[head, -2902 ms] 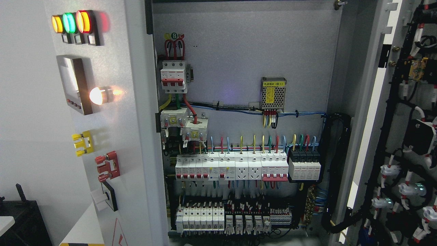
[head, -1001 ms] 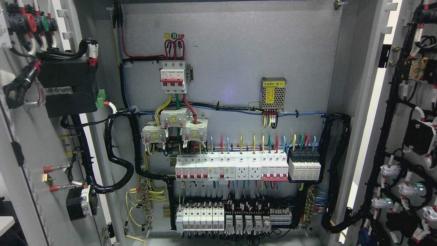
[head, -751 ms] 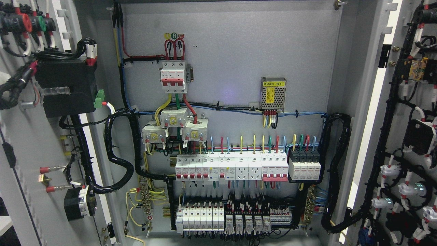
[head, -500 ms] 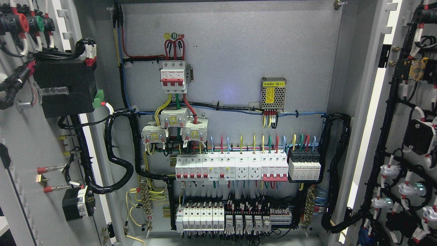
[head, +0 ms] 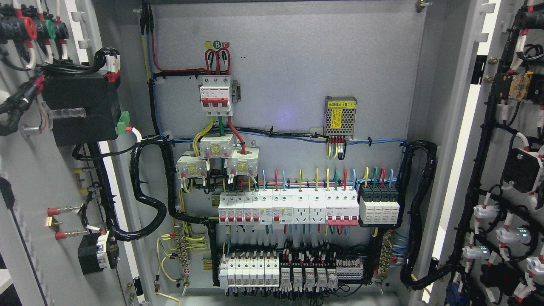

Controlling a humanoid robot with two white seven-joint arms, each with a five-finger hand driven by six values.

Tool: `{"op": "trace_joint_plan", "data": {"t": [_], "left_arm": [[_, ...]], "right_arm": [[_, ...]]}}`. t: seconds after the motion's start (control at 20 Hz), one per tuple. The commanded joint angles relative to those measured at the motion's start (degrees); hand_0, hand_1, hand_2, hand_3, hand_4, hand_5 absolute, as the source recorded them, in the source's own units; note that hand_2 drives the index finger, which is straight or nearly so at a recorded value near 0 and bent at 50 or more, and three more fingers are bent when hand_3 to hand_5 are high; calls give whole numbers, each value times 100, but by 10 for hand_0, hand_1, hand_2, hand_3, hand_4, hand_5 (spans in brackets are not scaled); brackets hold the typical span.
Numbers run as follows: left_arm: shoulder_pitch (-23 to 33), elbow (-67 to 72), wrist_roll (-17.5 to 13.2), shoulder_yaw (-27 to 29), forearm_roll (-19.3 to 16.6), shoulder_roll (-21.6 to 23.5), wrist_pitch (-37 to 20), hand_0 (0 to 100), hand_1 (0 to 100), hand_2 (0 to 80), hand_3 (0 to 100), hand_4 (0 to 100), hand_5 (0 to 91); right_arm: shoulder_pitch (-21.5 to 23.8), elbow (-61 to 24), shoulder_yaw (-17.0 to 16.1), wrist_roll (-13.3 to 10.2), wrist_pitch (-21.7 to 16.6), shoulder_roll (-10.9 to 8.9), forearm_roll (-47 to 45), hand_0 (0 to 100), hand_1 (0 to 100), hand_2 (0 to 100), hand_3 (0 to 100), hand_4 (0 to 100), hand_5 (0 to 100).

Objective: Open door with both hands

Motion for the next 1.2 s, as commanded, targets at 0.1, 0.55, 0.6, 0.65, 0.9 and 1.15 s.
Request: {"op": "trace_joint_plan", "data": {"t": [0.1,0.55,0.6,0.65,0.9,1.15], "left_arm": [[0,-88,1,53,176,0,-1,0,0,0,0,43,0],[0,-79,1,53,158,0,-1,0,0,0,0,43,0],[0,-62,-7,53,184,-9,-1,0,0,0,0,43,0],[0,-79,-16,53,185,-17,-1,0,0,0,0,43,0],[52,-955,-25,44,114,-79,-1,0,0,0,0,43,0],[342,-2352,-25,-314,114,-132,-1,0,0,0,0,43,0]], "right_arm": [[344,387,-605,-370,-400,-162,21,0,0,0,0,0,0],[1240,229,-991,-379,-1129,-760,127,0,0,0,0,0,0],[1354,176,-1061,-379,-1235,-778,127,0,0,0,0,0,0],[1477,158,-1140,-379,-1314,-813,127,0,0,0,0,0,0],[1899,141,-1202,-379,-1823,-1217,153,0,0,0,0,0,0],[2347,71,-1544,-370,-2255,-1516,355,0,0,0,0,0,0]]}}
